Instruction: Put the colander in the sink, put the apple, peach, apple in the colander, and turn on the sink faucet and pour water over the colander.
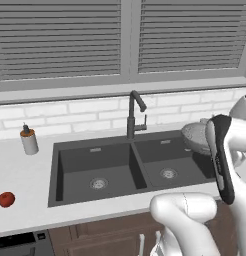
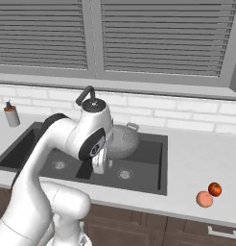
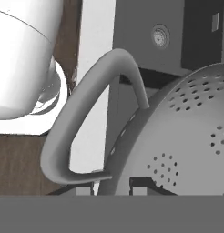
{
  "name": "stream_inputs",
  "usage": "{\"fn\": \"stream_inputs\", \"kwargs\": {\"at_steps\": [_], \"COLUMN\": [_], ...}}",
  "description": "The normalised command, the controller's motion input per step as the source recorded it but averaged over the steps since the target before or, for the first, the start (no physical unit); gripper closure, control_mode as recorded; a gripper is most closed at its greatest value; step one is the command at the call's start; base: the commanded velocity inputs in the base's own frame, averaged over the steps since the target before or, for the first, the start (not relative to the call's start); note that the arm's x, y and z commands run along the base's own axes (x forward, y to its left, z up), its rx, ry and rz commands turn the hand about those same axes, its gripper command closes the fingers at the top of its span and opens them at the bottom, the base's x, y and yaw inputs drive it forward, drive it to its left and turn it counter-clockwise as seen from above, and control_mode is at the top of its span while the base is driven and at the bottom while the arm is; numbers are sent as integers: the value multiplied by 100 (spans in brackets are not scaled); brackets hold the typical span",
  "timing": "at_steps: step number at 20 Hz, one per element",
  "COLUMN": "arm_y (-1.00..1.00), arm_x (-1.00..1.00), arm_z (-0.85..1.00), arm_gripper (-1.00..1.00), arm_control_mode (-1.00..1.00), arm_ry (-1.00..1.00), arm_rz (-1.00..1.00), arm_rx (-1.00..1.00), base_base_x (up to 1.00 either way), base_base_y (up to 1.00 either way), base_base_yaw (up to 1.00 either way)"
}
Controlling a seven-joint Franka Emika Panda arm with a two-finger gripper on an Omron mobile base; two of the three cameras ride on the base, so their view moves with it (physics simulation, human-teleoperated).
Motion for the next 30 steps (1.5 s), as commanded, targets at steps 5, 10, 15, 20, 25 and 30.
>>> {"fn": "stream_inputs", "kwargs": {"at_steps": [5, 10, 15, 20, 25, 30], "arm_y": [100, 100, 100, 95, 73, 63], "arm_x": [-15, -4, 14, 46, 69, 58], "arm_z": [2, 0, 8, 4, -5, -28], "arm_gripper": [100, 100, 100, 100, 100, 100], "arm_control_mode": [-100, -100, -100, -100, -100, -100], "arm_ry": [0, 1, 0, 10, 17, 19], "arm_rz": [23, 24, 26, 16, 5, -7], "arm_rx": [-15, -12, -4, 0, 0, 0], "base_base_x": [0, 0, 0, 0, 0, 0], "base_base_y": [0, 0, 0, 0, 0, 0], "base_base_yaw": [0, 0, 0, 0, 0, 0]}}
